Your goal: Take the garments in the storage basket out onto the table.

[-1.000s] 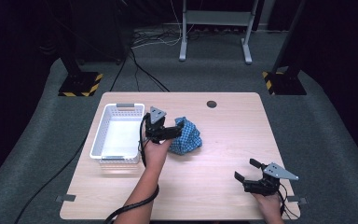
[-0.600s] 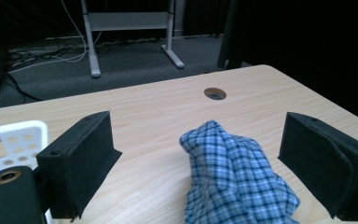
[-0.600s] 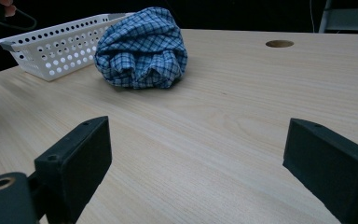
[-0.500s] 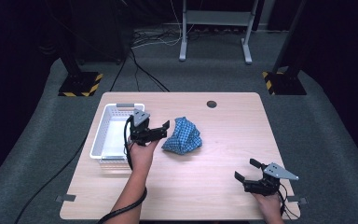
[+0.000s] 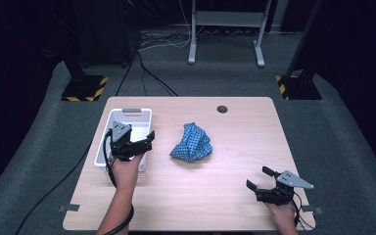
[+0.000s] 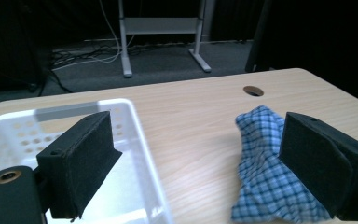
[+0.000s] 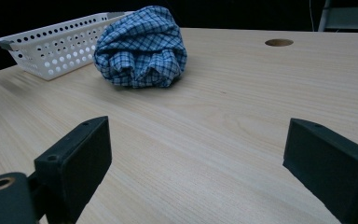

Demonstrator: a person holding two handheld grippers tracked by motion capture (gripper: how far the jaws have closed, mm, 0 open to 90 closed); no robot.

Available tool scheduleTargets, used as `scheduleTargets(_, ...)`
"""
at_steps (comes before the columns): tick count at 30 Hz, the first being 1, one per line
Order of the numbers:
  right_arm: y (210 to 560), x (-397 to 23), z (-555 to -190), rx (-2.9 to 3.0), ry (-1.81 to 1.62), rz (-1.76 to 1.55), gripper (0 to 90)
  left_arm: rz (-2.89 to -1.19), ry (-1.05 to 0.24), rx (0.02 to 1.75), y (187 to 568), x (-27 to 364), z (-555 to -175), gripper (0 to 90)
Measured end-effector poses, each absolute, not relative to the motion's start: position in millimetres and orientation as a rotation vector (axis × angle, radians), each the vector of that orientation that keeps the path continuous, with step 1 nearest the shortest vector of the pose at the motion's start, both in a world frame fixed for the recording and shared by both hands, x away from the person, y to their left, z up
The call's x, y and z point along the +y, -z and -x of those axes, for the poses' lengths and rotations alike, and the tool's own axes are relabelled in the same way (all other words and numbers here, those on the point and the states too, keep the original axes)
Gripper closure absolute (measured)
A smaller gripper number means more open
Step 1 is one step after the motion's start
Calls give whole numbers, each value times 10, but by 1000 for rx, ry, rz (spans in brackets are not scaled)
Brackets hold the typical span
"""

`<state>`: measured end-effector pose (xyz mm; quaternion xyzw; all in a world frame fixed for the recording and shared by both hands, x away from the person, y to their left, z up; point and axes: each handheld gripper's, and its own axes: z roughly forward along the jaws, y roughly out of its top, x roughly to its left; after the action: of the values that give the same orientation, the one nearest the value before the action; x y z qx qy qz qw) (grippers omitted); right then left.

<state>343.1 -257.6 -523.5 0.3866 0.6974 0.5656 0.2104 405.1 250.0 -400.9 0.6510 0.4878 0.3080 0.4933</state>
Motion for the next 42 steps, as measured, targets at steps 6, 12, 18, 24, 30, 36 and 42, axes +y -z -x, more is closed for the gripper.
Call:
scheduleTargets(6, 5234, -2569, -3431, 1939, -1565, -1078, 67, -1550, -753, 1225, 4072, 2769, -3899, 98)
scheduleTargets(12, 5234, -2566, -3434, 1943, -1560, -1079, 67, -1533, -749, 1257, 4140, 2935, -3813, 98)
scheduleTargets(18, 5233, -2563, -3434, 1943, -1556, -1079, 67, -1537, -758, 1259, 4150, 3046, -3734, 98)
scheduleTargets(24, 5233, -2560, -3435, 1945, -1551, -1080, 67, -1516, -777, 1264, 4178, 3173, -3643, 98)
scheduleTargets(30, 5233, -2559, -3435, 1945, -1550, -1081, 67, -1514, -795, 1268, 4262, 3269, -3551, 99)
scheduleTargets(36, 5232, -2556, -3435, 1946, -1546, -1080, 67, -1505, -782, 1282, 4373, 3380, -3455, 99)
scheduleTargets(42, 5232, -2555, -3435, 1947, -1545, -1080, 67, -1494, -778, 1298, 4464, 3468, -3377, 99)
